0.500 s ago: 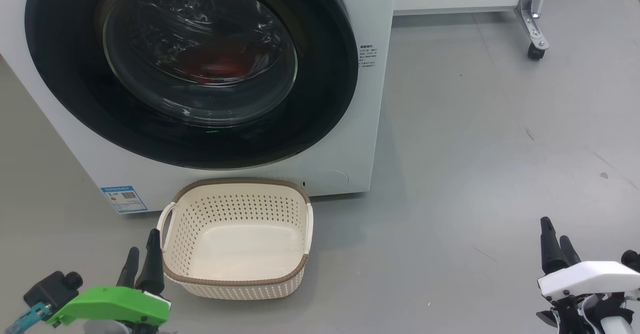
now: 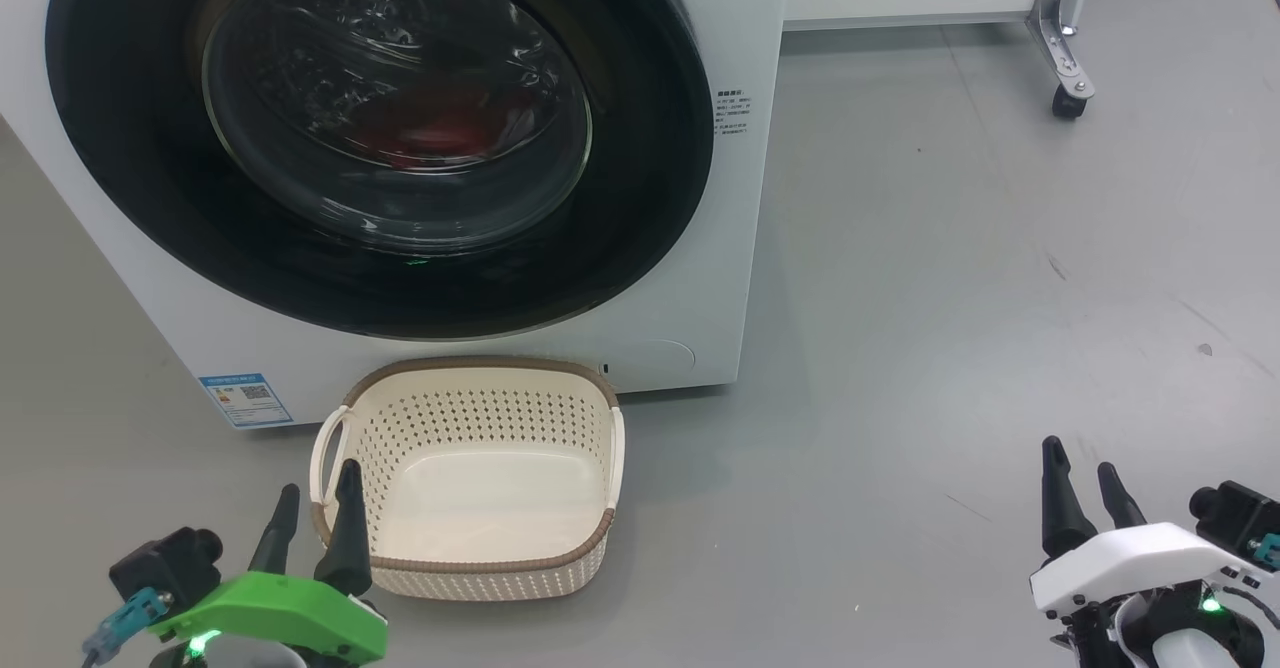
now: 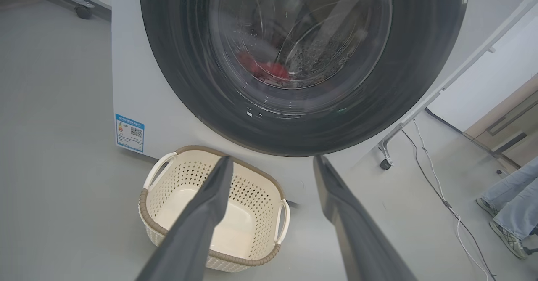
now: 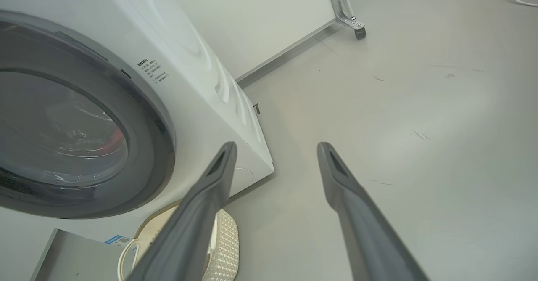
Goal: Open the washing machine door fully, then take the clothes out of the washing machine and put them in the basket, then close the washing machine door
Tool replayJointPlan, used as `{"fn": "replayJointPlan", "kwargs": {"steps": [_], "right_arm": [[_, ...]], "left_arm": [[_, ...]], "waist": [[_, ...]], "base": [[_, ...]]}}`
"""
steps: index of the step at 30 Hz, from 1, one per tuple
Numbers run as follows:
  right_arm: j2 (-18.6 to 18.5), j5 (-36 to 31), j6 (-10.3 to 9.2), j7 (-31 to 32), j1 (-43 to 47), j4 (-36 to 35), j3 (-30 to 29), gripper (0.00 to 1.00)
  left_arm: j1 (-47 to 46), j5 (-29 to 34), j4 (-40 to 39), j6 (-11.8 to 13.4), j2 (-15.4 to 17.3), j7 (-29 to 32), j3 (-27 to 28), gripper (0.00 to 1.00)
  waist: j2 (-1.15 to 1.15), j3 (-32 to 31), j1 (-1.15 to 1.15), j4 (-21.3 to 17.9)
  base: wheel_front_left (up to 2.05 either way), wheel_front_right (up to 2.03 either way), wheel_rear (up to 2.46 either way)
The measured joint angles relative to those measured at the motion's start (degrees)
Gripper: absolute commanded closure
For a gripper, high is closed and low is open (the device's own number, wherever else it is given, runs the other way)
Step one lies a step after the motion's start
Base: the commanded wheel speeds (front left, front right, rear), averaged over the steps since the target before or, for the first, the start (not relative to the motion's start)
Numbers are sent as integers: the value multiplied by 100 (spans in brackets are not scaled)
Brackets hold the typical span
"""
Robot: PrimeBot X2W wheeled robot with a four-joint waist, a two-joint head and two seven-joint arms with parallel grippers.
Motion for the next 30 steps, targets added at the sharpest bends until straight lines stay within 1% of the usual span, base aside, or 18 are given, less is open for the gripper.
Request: {"fn": "replayJointPlan", "kwargs": {"steps": [6, 7, 11, 13, 16, 17, 23, 28, 30], "right_arm": [[-4, -412, -79, -100, 0, -7, 146, 0], [-5, -482, -116, -118, 0, -13, 175, 0], [-18, -795, -131, -203, -2, -43, 265, 0], [-32, -962, -175, -248, -2, -58, 323, 0], [-49, -1154, -183, -296, -2, -69, 399, 0], [-55, -1236, -222, -309, -2, -74, 420, 0], [-82, -1671, -233, -410, -2, -100, 573, 0], [-92, -1971, -321, -535, -2, -124, 639, 0], [-92, -2095, -324, -568, -2, -137, 667, 0]], "left_arm": [[2, 467, -14, 103, -7, -146, -143, 0], [3, 533, -14, 107, -9, -158, -162, 0], [5, 822, -16, 171, -42, -245, -232, 0], [6, 944, -14, 207, -63, -279, -282, 0], [7, 1147, -11, 246, -75, -337, -334, 0], [7, 1223, -11, 253, -75, -348, -348, 0], [8, 1614, 10, 315, -79, -464, -465, 0], [8, 1935, 38, 404, -81, -567, -543, 0], [8, 2040, 63, 428, -81, -591, -577, 0]], "waist": [[0, -12, 0, -8], [0, -15, 0, -8], [0, -29, 0, -9], [0, -34, 0, -9], [0, -42, 0, -10], [0, -45, 0, -11], [0, -54, 0, -15], [0, -64, 0, -19], [0, -67, 0, -20]], "base": [[0, 0, 0], [0, 0, 0], [0, 0, 0], [0, 0, 0], [0, 0, 0], [0, 0, 0], [0, 0, 0], [0, 0, 0], [0, 0, 0]]}}
